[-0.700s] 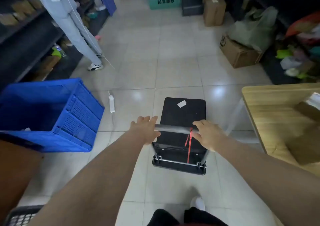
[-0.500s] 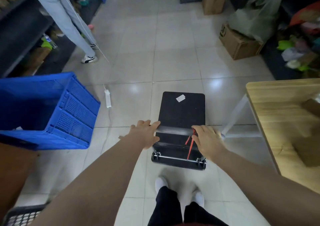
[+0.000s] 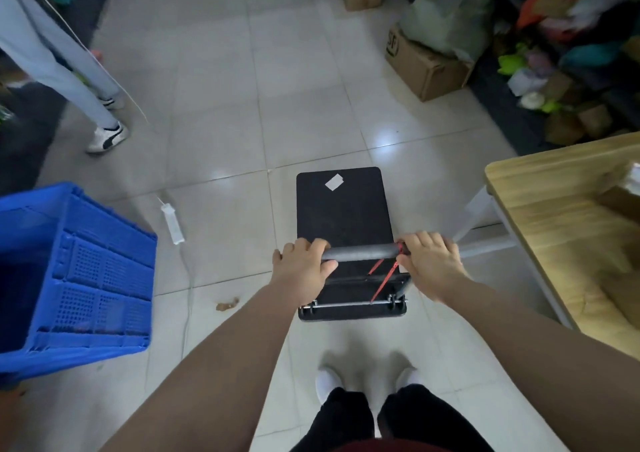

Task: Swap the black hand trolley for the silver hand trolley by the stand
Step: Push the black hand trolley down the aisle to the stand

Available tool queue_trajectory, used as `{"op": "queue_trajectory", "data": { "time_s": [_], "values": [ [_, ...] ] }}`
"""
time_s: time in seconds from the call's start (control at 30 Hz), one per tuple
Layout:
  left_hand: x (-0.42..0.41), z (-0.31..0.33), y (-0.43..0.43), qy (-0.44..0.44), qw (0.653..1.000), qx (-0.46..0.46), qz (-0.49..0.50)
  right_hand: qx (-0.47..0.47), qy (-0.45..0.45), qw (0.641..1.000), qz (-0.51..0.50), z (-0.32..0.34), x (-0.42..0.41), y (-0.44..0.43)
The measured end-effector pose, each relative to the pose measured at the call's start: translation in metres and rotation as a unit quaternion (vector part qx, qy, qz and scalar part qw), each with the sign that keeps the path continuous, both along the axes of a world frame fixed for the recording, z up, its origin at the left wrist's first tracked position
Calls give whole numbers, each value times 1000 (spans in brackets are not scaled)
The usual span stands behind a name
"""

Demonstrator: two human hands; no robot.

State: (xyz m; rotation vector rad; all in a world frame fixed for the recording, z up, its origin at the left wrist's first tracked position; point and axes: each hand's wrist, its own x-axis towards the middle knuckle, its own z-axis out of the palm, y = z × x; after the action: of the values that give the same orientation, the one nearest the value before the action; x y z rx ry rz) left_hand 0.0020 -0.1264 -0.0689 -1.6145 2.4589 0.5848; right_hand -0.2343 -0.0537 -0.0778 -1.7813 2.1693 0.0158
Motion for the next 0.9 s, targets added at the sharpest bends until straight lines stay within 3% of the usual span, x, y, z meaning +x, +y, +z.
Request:
{"op": "queue_trajectory", "data": {
  "time_s": [0.13, 0.33, 0.47, 0.9],
  "values": [
    [-8, -5, -31, -5, 1000, -23, 3, -4, 1, 999, -46, 3, 0, -29],
    [-25, -3, -79, -16, 1000, -7, 8, 53, 28, 998, -1, 8, -28, -85],
    [-46, 3, -108, -25, 999, 26, 26, 27, 47, 998, 17, 5, -48, -117],
    [-127, 16, -231, -63, 991, 86, 75, 26, -5, 999, 41, 8, -126, -257]
  ]
}}
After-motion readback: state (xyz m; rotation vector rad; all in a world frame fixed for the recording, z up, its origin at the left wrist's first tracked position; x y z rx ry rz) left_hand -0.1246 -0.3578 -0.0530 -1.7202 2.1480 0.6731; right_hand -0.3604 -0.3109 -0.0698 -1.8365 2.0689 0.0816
